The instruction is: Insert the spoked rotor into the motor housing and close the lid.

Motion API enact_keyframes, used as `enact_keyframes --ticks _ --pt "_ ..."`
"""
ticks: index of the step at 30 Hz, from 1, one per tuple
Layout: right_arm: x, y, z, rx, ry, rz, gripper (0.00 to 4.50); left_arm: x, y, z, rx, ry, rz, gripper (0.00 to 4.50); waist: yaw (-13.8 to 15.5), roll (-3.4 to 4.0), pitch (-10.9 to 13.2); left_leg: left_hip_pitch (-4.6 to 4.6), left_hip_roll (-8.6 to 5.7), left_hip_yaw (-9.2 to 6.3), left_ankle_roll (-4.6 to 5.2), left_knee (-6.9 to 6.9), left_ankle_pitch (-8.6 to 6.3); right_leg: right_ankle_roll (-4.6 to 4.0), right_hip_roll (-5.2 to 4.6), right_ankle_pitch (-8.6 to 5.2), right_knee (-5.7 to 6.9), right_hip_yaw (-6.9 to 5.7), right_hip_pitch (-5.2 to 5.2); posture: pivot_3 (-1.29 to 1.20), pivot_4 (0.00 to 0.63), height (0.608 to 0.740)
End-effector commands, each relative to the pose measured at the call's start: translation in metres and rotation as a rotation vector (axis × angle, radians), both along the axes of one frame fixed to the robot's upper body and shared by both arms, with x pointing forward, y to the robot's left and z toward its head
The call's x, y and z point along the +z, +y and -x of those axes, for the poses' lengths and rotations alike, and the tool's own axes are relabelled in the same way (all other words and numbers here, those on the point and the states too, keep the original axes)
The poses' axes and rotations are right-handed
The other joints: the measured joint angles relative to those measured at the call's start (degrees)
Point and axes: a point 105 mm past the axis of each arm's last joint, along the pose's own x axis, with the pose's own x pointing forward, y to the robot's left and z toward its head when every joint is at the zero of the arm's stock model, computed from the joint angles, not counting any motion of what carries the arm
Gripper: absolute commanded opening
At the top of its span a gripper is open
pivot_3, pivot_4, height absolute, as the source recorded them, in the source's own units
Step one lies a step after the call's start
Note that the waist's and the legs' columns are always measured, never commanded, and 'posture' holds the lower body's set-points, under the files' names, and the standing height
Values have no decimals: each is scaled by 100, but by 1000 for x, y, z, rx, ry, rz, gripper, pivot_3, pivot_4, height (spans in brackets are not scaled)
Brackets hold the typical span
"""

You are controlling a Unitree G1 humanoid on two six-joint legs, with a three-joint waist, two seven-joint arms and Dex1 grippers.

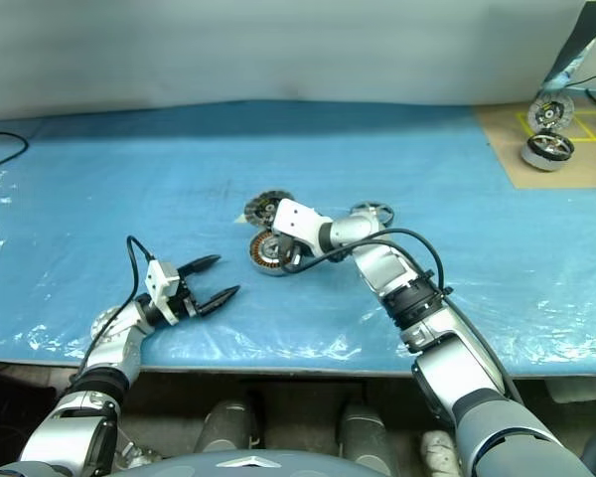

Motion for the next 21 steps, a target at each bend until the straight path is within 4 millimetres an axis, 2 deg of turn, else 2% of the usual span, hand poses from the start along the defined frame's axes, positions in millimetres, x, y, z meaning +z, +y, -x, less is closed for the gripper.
enact_keyframes --ticks 1,11,21 --pt "15 9 -1 44 -82 10 1965 -30 -1 12 16 134 -13 4500 0 0 0 0 0 0 0 0 0 0 0 0 0 0 0 0 150 740" --pt "12 15 -12 2 -130 43 1965 -29 -3 11 15 133 -10 4500 -1 0 0 3 0 0 0 4 0 -2 -1 0 4 0 3 0 150 740" --pt "3 11 -10 46 -171 129 1965 -29 -3 10 19 133 -10 4500 -1 0 0 5 0 0 0 11 0 0 -1 1 5 -1 10 0 150 740"
